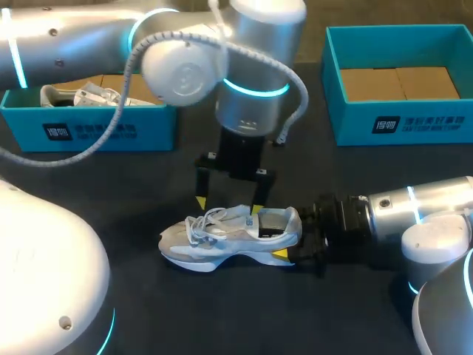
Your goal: Take the shoe out of the shoebox, open the shoe tongue, remove and reinsert the insole, then place the shoe into the shoebox
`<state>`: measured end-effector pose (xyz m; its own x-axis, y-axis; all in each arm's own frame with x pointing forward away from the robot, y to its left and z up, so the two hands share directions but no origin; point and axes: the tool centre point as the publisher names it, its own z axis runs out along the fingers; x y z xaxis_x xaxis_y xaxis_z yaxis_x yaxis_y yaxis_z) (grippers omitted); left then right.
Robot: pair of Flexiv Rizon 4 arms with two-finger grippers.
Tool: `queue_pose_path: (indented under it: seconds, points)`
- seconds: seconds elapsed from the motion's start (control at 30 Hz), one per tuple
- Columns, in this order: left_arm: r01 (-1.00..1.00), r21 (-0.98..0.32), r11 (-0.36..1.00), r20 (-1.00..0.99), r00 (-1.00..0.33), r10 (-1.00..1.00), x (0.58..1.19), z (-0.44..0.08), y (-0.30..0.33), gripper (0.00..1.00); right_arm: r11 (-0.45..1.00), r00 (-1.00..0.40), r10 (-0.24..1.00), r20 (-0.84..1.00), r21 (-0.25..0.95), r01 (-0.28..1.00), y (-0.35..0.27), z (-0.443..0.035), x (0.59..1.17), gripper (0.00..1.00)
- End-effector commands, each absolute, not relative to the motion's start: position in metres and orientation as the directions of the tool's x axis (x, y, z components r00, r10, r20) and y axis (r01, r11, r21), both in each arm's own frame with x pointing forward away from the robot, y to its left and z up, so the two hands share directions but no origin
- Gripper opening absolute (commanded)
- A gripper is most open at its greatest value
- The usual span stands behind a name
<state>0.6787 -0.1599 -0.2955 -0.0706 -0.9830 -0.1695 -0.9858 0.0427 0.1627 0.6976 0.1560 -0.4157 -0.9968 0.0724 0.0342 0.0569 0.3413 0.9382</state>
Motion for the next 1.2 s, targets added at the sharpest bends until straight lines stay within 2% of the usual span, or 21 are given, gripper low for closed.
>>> queue_pose_path:
  seconds: [0.03, 0.4, 0.8, 0.93, 1.2]
  points:
    - [-0.986, 0.163, 0.034, -0.212, -0.069, -0.975, 0.675, -0.306, -0.181, 1.0, 0.347, -0.997, 0.072, 0.036, 0.936, 0.059, 0.157, -0.416, 0.698, 0.0]
    - [-0.984, 0.174, -0.031, -0.258, -0.015, -0.966, 0.681, -0.329, -0.184, 1.0, 0.347, -0.997, 0.072, 0.036, 0.936, 0.059, 0.157, -0.416, 0.698, 0.0]
    - [-0.977, 0.208, -0.04, -0.319, -0.029, -0.947, 0.674, -0.345, -0.181, 1.0, 0.347, -0.997, 0.072, 0.036, 0.936, 0.059, 0.157, -0.416, 0.698, 0.0]
    - [-0.976, 0.212, -0.051, -0.324, -0.021, -0.946, 0.671, -0.348, -0.177, 0.95, 0.347, -0.997, 0.072, 0.036, 0.936, 0.059, 0.157, -0.416, 0.698, 0.0]
    - [-0.977, 0.199, -0.078, -0.365, 0.0, -0.931, 0.668, -0.35, -0.168, 0.95, 0.347, -0.997, 0.072, 0.036, 0.936, 0.059, 0.157, -0.416, 0.698, 0.0]
